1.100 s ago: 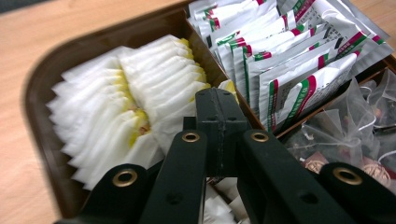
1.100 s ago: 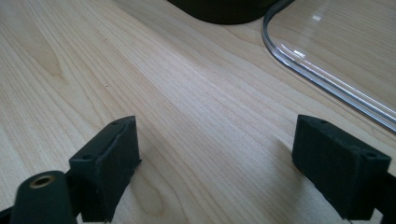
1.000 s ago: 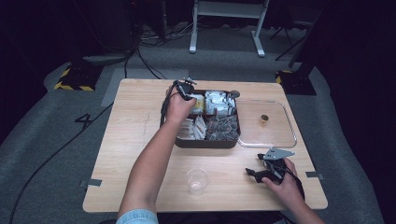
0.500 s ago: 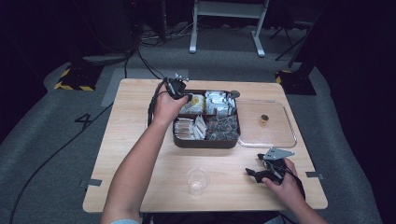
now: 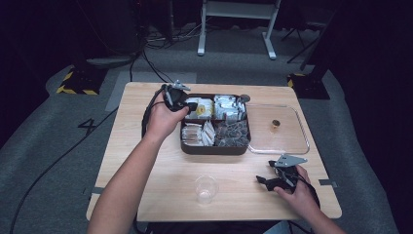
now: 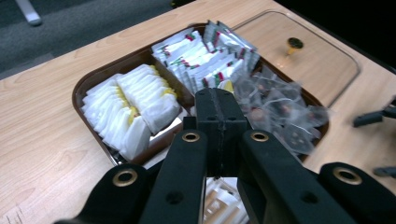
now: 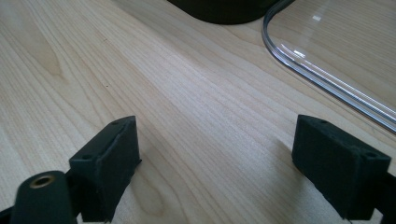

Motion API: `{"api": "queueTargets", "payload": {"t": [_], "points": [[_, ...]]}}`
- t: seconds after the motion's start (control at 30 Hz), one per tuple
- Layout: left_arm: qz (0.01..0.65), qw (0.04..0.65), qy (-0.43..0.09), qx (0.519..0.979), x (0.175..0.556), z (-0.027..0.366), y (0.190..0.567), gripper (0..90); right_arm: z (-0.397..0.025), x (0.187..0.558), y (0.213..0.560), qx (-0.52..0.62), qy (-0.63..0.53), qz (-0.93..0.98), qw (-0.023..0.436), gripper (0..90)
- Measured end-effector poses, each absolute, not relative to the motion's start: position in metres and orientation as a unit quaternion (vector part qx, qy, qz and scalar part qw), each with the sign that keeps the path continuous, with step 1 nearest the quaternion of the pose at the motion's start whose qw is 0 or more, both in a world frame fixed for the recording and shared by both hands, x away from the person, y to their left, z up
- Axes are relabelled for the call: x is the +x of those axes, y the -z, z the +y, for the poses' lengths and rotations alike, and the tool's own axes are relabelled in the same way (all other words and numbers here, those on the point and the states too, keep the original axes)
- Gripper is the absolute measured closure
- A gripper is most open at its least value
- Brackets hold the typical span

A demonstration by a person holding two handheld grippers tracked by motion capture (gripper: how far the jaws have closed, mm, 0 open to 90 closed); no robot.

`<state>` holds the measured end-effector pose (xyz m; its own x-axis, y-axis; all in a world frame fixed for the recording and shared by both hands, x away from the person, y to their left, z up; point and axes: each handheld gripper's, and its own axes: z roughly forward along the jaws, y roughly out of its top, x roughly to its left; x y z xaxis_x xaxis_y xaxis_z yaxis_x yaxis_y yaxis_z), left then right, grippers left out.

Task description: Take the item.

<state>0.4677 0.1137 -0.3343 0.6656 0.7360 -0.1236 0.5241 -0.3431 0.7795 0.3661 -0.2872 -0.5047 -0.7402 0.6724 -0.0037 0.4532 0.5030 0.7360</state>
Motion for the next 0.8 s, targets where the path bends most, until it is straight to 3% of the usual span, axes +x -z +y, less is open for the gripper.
{"api": "queueTargets", "payload": {"t": [0.8], "points": [[0.275,0.445,-0.096,0.847,0.366,0.104,0.334,90.0,-0.287,0.367,0.505,0.323,-0.375,0.857,0.144,14.7]]}}
